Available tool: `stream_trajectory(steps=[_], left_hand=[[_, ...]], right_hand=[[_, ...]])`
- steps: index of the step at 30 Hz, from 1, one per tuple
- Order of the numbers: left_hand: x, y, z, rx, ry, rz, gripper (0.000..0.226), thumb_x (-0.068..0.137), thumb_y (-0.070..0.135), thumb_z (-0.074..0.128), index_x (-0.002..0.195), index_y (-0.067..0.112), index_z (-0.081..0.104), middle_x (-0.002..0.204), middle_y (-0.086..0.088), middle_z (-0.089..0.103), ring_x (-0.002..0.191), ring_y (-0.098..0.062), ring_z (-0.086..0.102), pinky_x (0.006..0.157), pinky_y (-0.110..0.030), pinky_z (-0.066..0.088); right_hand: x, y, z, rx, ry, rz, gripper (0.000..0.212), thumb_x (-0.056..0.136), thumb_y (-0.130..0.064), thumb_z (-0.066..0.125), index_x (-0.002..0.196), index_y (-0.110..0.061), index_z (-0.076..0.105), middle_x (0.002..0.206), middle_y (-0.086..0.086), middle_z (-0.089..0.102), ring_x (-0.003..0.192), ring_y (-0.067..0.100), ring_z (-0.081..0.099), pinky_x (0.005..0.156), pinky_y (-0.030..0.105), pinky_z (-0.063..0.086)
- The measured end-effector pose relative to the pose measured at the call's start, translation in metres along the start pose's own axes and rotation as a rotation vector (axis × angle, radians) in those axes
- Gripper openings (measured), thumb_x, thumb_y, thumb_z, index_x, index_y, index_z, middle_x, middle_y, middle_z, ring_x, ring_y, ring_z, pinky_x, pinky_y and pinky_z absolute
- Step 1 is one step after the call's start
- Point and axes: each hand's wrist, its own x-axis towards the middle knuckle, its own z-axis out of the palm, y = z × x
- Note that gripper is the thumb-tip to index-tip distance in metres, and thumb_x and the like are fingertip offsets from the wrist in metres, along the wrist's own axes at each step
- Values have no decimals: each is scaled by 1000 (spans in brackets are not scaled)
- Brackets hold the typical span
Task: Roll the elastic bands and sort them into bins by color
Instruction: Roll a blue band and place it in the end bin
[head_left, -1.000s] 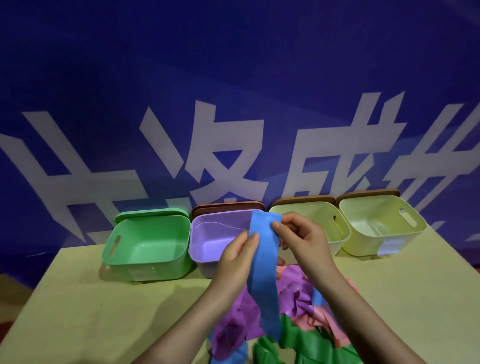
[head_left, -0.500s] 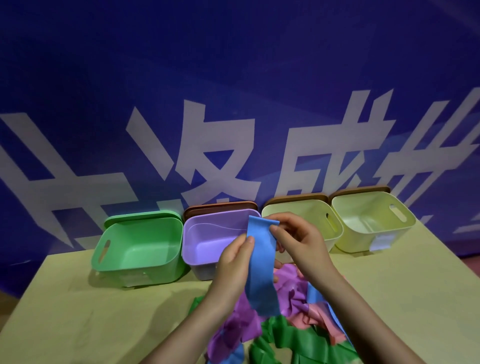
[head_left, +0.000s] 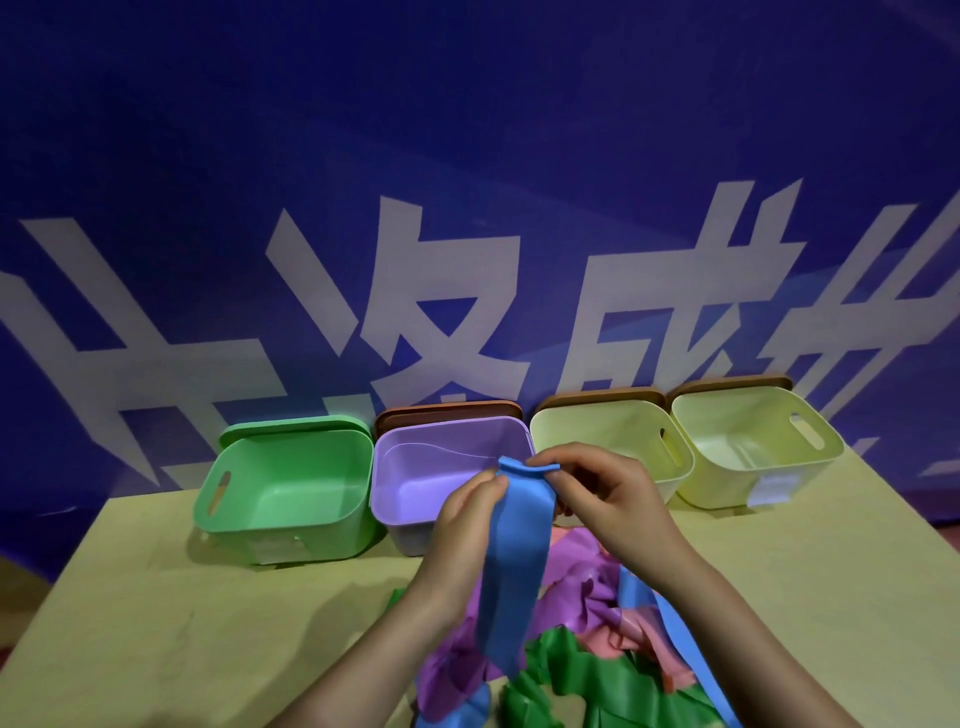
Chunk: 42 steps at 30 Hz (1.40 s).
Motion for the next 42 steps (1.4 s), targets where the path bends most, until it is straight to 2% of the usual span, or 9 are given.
stream_trajectory(steps=[9, 13, 16, 21, 26, 30, 33, 36, 42], left_hand=[[3, 2, 5, 22, -57, -45, 63, 65, 64, 61, 100, 12, 72, 104, -21, 70, 106, -42, 62, 98, -59, 44], [5, -3, 7, 102, -60, 40, 20, 89, 36, 60, 85, 24, 75, 93, -9, 72, 97, -30, 63, 91, -42, 45], [4, -4, 9, 102, -57, 62, 19, 88, 33, 59, 87, 21, 75, 97, -15, 72, 101, -36, 64, 98, -48, 46], [2, -6, 8, 192, -67, 141, 26, 97, 30, 51, 91, 16, 71, 95, -18, 71, 96, -41, 65, 91, -58, 48], [-1, -6, 7, 346, -55, 265, 27, 100, 22, 45, 91, 6, 64, 76, -8, 63, 73, -14, 56, 71, -36, 47], [-2, -8, 7, 420, -49, 308, 27, 100, 22, 46, 88, 4, 62, 70, 4, 56, 63, -1, 46, 61, -17, 37], [-3, -7, 5, 312, -49, 240, 36, 86, 41, 49, 84, 10, 65, 71, 6, 61, 70, -6, 52, 70, -26, 43], [-2, -7, 2, 289, -89, 238, 53, 76, 54, 53, 88, 5, 65, 78, -13, 63, 76, -15, 54, 74, -45, 47], [1, -12, 2, 339, -52, 298, 55, 76, 59, 51, 89, 8, 67, 83, -24, 64, 71, -32, 59, 71, -56, 49]], right_hand=[[-7, 3, -11, -88, -9, -74, 27, 87, -12, 56, 94, -33, 71, 91, -11, 70, 74, 17, 65, 66, 44, 55], [-9, 1, -16, -117, -19, -113, 23, 88, -16, 57, 94, -33, 69, 91, -16, 68, 75, 13, 64, 68, 38, 55], [-11, 0, -18, -119, -53, -109, 23, 87, -23, 53, 97, -33, 70, 91, -15, 67, 76, 15, 64, 70, 36, 55], [-14, -8, -16, 79, -15, -4, 22, 87, -26, 51, 99, -24, 69, 76, -17, 66, 67, 1, 58, 68, 15, 45], [-11, -6, -8, 168, 5, 140, 9, 88, -15, 64, 84, -18, 71, 63, -4, 60, 56, 6, 51, 57, 18, 44], [-11, -2, -4, 150, 54, 164, 22, 87, -2, 65, 71, -18, 68, 55, -5, 55, 51, 5, 46, 53, 16, 39], [-12, -1, 0, 150, 68, 175, 24, 86, 0, 65, 68, -16, 64, 51, -7, 52, 49, 4, 45, 52, 15, 38], [-13, -1, 1, 143, 58, 176, 23, 87, 0, 65, 68, -13, 63, 49, -8, 50, 47, 3, 44, 51, 14, 37], [-14, -4, 5, 151, 56, 182, 20, 87, 0, 64, 70, -10, 63, 50, -6, 52, 47, 4, 47, 51, 15, 39]])
